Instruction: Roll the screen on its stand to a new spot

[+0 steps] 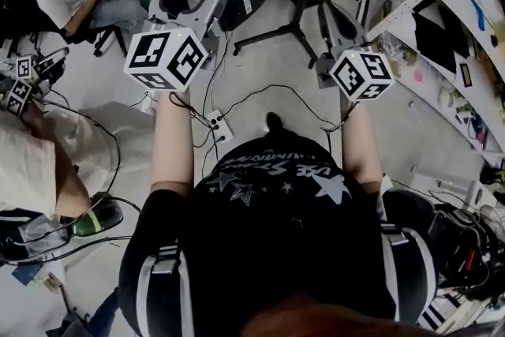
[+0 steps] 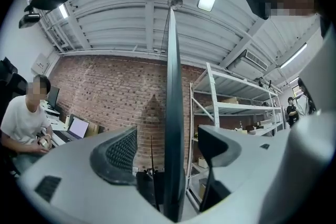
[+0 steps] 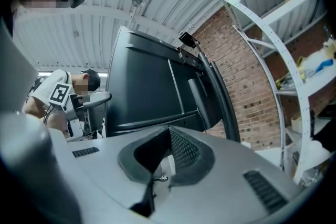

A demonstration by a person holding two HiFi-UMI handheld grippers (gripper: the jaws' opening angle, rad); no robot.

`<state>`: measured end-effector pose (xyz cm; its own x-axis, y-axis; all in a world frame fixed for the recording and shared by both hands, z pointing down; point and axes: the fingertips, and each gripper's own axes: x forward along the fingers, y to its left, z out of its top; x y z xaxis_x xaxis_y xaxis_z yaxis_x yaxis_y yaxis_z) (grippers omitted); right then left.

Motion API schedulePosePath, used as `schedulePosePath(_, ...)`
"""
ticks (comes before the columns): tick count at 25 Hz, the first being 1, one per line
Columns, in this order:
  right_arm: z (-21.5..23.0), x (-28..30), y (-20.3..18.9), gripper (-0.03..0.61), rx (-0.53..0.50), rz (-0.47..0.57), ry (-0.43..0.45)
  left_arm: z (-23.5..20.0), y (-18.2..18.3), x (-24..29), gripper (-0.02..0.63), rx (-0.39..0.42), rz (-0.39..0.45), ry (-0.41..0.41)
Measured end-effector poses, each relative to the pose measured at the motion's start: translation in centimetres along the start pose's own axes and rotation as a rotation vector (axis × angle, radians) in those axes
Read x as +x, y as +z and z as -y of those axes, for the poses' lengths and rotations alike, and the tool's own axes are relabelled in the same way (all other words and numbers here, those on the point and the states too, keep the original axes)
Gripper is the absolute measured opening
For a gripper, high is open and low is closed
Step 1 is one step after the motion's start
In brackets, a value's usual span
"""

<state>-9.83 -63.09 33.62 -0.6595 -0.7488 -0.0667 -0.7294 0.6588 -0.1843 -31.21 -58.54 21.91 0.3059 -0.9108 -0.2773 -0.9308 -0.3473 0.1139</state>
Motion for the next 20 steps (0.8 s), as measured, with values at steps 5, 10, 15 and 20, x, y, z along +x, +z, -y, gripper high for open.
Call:
schedulePosePath(5, 2.0, 3.6, 0.9, 0.006, 0.025, -0.011, 0.039, -0.7, 1.1, 3.1, 0.362, 0.015, 0.001, 0.015)
schedulePosePath(10, 2.3, 5.8, 1.5, 0.006, 0.005, -0.016, 0.077, -0.8, 0.5, 4.5, 0.362, 0.005, -0.033, -0.002)
schedulePosePath(15, 2.5, 6.6, 2.0, 0.006, -0.004, -0.008, 0.093, -0.6, 0.1, 5.2, 0.360, 0.019, -0.053, -0.009)
schedulePosePath(20, 2.3, 7.1, 2.4, 0.006, -0.010, -0.002, 0.105, -0.4, 0.1, 5.5, 0.303, 0.009, -0.063, -0.029)
